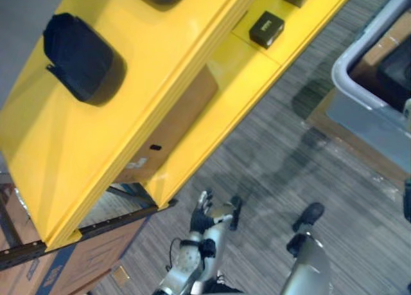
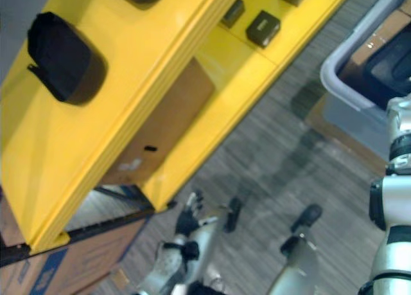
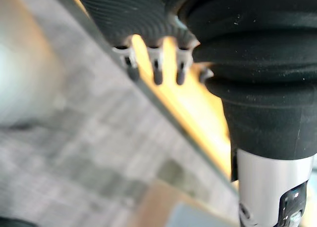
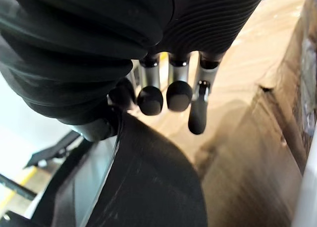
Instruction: Walk over and take plastic housings, then place them on the shelf
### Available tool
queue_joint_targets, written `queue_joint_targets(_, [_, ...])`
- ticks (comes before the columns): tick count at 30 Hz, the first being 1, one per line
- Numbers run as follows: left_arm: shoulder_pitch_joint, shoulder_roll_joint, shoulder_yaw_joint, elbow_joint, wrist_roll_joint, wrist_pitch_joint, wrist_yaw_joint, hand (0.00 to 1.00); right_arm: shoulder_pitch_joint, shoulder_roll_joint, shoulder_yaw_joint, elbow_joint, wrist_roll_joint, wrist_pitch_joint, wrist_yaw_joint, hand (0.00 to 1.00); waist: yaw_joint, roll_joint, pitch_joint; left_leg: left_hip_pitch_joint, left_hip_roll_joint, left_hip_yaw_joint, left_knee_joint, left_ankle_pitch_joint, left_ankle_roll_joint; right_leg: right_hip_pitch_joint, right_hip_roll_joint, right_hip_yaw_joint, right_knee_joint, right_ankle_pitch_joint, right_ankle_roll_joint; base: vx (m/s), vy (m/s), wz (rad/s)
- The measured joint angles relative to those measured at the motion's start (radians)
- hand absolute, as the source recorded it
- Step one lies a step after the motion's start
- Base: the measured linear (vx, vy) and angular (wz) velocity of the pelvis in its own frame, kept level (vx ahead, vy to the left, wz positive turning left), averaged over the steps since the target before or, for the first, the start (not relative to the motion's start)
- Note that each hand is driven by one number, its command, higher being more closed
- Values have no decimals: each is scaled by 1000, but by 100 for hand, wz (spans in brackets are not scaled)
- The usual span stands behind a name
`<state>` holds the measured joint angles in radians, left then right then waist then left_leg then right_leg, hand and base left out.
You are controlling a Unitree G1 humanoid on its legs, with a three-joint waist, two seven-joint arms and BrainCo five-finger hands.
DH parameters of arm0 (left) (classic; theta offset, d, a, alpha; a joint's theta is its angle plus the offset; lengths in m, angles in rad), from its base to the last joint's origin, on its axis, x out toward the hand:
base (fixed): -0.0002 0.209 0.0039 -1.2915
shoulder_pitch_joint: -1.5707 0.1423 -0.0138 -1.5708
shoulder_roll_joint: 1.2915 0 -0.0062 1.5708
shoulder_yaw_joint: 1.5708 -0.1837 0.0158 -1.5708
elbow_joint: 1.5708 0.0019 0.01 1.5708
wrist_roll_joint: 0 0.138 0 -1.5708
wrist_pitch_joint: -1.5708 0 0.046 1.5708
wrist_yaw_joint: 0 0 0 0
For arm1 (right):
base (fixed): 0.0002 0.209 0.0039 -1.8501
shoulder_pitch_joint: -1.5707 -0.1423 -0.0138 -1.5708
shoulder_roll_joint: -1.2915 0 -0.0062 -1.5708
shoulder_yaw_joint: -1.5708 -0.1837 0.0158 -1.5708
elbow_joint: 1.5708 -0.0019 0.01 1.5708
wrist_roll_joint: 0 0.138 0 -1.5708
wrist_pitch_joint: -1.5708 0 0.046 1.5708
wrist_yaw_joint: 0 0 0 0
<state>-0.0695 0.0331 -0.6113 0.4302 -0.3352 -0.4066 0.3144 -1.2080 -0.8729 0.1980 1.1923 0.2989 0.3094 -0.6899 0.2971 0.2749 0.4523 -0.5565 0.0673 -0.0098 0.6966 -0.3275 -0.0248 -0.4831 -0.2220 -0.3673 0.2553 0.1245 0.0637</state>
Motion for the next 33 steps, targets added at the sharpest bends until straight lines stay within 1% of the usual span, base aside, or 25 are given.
queue_joint_targets(1, [-30,0,0,-16,0,9,8,0,-14,17,0,0,0,-4,-14,100,-10,-2,2,2,6,8,2,0,-1,0,5,6,-2,5,1,-52,7,-16])
queue_joint_targets(2, [-46,-1,0,-21,0,13,14,0,-19,23,-1,-1,0,-6,-17,100,-11,-5,3,6,9,16,2,-1,-1,0,8,13,-4,8,-1,-41,12,-24])
queue_joint_targets(4, [-91,-3,-1,-36,2,39,31,0,-23,43,-2,-7,-3,-10,-37,100,-25,-8,6,14,16,21,1,-1,-2,5,14,19,-11,13,-4,-51,10,-16])
queue_joint_targets(5, [-121,-2,0,-49,4,51,37,0,-26,61,-10,-9,-13,-10,-54,100,-37,-14,10,16,21,22,1,-1,-2,11,22,19,-22,19,-7,-68,2,-11])
queue_joint_targets(7, [-178,-3,0,-51,12,75,40,0,-28,77,-30,-19,-23,-11,-80,100,-43,-28,20,19,31,29,0,-2,-3,13,34,26,-38,30,-11,-72,3,-19])
queue_joint_targets(9, [-247,-1,2,-51,12,105,38,0,-41,111,-38,-52,-41,-26,-115,100,-58,-53,38,31,46,55,-5,-1,-4,15,45,47,-56,42,-19,-85,8,-29])
queue_joint_targets(11, [-298,-1,3,-45,-12,120,38,0,-66,132,-38,-55,-43,-29,-136,100,-77,-60,42,31,50,60,-5,-1,-4,16,51,51,-67,48,-24,-83,-12,-19])
queue_joint_targets(13, [-358,-3,4,-40,-24,127,39,0,-99,151,-38,-56,-43,-32,-168,100,-80,-65,46,30,60,75,-6,-1,-4,16,67,68,-97,72,-21,-103,-11,-23])
queue_joint_targets(15, [-386,-3,6,-29,-57,131,39,0,-104,164,-39,-64,-43,-43,-188,100,-91,-66,47,28,61,75,-8,0,-6,17,68,68,-107,79,-22,-79,8,-8])
queue_joint_targets(18, [-433,-3,13,-5,-107,163,39,0,-104,176,-39,-88,-81,-54,-212,100,-102,-68,48,27,62,76,-11,0,-7,17,76,70,-114,88,-20,-62,0,-2])
queue_joint_targets(19, [-443,-3,22,-1,-129,174,42,0,-104,181,-39,-96,-85,-69,-222,100,-106,-73,51,27,63,76,-11,0,-7,17,78,71,-114,90,-19,-67,-8,-1])
queue_joint_targets(20, [-449,-3,29,3,-131,178,43,0,-104,186,-40,-106,-88,-71,-228,100,-110,-77,54,27,63,76,-11,0,-7,17,78,72,-114,91,-18,-56,7,-1])
queue_joint_targets(21, [-466,-2,49,15,-137,194,49,0,-104,198,-41,-130,-95,-80,-229,100,-120,-85,60,27,63,76,-11,1,-8,17,78,73,-115,94,-18,-65,17,-2])
queue_joint_targets(22, [-489,-1,62,27,-150,207,54,0,-103,206,-42,-151,-113,-101,-229,100,-127,-92,64,27,63,77,-9,1,-8,17,79,75,-115,96,-18,-68,19,-2])
queue_joint_targets(23, [-498,0,70,27,-165,211,55,0,-102,209,-42,-164,-122,-109,-229,100,-131,-95,66,27,63,78,-8,1,-8,17,79,77,-115,97,-17,-85,29,-2])
queue_joint_targets(25, [-529,19,119,25,-195,237,54,0,-98,226,-51,-221,-173,-125,-229,100,-151,-102,70,33,63,79,-6,1,-8,26,79,80,-117,100,-15,-60,25,0])
queue_joint_targets(26, [-534,24,128,25,-208,242,54,0,-92,229,-60,-241,-178,-134,-229,100,-156,-104,70,38,63,78,-6,1,-8,31,80,81,-119,101,-15,-62,29,-6])
queue_joint_targets(28, [-534,44,154,10,-217,255,51,0,-74,243,-68,-294,-199,-155,-228,100,-164,-125,70,61,64,96,-16,1,-8,39,81,97,-121,103,-15,-57,22,-15])
queue_joint_targets(29, [-529,67,173,9,-218,268,48,0,-48,250,-69,-338,-211,-167,-226,100,-177,-138,71,84,64,102,-27,1,-8,59,82,100,-131,106,-15,-43,13,-12])
queue_joint_targets(30, [-516,77,185,-1,-220,283,38,0,-10,252,-72,-389,-240,-175,-223,100,-192,-148,72,110,64,104,-35,1,-8,87,84,100,-145,108,-14,-39,14,-6])
queue_joint_targets(31, [-504,82,193,-16,-221,289,31,0,9,257,-76,-415,-248,-178,-220,100,-201,-155,72,125,63,106,-45,1,-8,100,84,101,-151,108,-13,-35,23,-10])
queue_joint_targets(33, [-449,118,225,-86,-221,315,25,0,90,271,-82,-526,-289,-179,-196,100,-220,-202,69,186,62,129,-79,2,-10,146,88,116,-182,108,-14,-24,24,-20])
